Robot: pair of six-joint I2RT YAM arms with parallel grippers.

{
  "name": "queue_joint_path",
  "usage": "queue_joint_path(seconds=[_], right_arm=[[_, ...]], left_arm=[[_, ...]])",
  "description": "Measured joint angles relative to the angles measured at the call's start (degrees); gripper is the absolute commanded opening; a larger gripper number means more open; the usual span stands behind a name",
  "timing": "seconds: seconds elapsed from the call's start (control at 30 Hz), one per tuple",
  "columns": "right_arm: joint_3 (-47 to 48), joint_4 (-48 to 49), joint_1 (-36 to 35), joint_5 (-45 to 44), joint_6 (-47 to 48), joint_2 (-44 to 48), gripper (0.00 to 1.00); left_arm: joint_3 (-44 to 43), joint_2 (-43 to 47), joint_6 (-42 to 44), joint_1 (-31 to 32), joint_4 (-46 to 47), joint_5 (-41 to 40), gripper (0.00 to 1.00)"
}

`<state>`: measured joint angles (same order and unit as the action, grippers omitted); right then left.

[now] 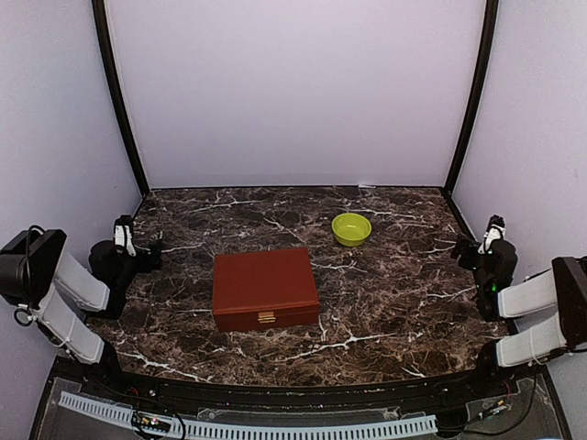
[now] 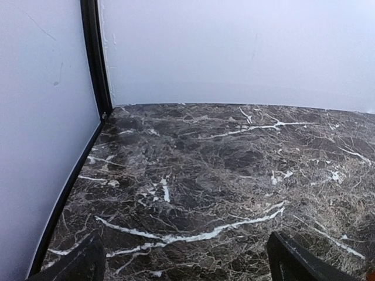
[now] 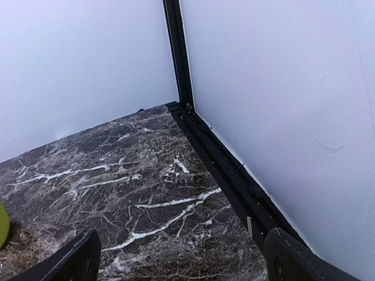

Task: Organize the mixed jewelry
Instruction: Reset both arms

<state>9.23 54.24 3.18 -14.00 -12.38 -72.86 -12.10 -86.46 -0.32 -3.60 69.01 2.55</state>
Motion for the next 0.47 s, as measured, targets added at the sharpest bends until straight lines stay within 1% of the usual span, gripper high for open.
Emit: queue_joint_path(seconds=[0.03, 0.1, 0.23, 0.47], right_arm=[[0.0, 1.1, 0.0, 0.0, 0.1, -0.1, 0.98], [0.0, 2.8, 0.0, -0.2, 0.4, -0.1, 0.98], [-1.1, 7.0, 0.0, -0.9, 0.9, 0.2, 0.98], [-1.6, 9.2, 0.0, -1.1, 1.4, 0.2, 0.98]], left_arm=[[0.0, -2.1, 0.4, 0.0, 2.3, 0.8, 0.99], [0.0, -3.8, 1.0, 0.0, 2.9, 1.6, 0.99], [-0.9, -3.8, 1.1, 0.4, 3.7, -0.4, 0.99], [-1.0, -3.8, 1.1, 0.8, 4.9, -3.3, 0.99]])
